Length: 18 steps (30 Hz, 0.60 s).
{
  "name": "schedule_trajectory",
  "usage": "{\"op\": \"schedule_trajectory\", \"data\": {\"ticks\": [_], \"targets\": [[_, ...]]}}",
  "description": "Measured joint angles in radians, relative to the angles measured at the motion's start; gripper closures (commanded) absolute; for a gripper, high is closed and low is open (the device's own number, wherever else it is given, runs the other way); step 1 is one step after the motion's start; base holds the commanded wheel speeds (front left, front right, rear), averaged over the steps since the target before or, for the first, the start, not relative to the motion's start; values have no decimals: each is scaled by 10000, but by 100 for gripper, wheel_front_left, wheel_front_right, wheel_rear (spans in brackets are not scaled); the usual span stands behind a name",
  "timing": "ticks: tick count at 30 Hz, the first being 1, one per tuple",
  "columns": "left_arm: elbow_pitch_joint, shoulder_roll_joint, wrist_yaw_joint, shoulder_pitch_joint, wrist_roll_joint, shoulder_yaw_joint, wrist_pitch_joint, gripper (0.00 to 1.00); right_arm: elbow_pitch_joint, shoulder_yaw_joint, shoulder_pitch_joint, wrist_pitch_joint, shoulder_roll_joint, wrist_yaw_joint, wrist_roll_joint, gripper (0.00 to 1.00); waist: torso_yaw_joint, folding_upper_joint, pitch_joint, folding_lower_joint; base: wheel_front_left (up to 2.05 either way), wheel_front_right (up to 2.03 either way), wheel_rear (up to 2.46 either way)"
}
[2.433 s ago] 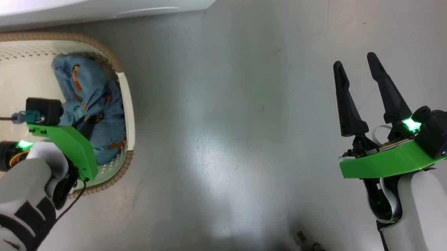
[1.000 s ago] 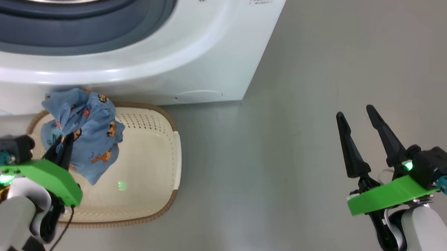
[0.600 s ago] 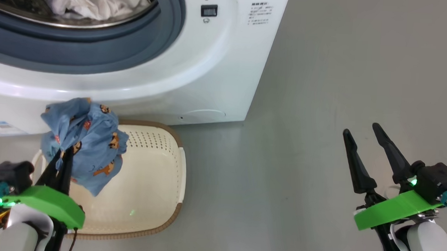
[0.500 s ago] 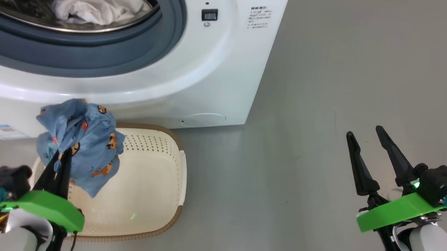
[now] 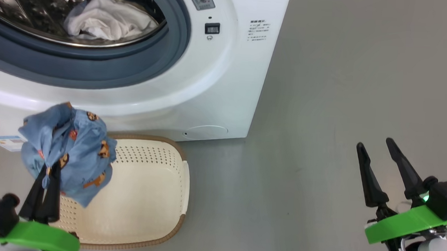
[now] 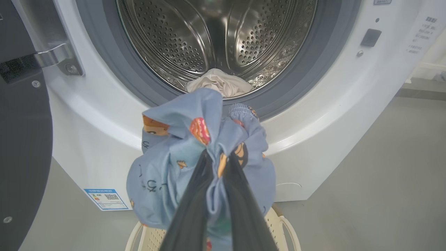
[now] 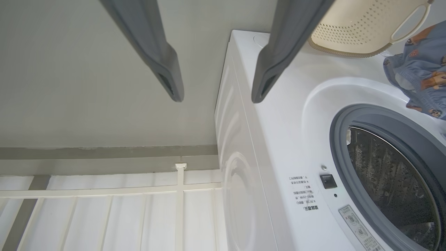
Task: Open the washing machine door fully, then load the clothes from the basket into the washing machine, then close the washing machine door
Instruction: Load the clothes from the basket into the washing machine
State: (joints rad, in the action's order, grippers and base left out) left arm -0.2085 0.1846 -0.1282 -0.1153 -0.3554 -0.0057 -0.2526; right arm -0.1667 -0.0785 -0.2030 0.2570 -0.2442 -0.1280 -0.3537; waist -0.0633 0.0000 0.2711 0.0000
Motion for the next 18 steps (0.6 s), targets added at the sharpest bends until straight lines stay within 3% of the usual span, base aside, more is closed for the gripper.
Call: {"op": "schedule_trajectory", "data": {"ticks": [18], "targets": [[1797,-782,0,1242,717,784,-25,100,211,311,398,-2,12,0,0,0,-54,0,38,0,0,0,0]]}}
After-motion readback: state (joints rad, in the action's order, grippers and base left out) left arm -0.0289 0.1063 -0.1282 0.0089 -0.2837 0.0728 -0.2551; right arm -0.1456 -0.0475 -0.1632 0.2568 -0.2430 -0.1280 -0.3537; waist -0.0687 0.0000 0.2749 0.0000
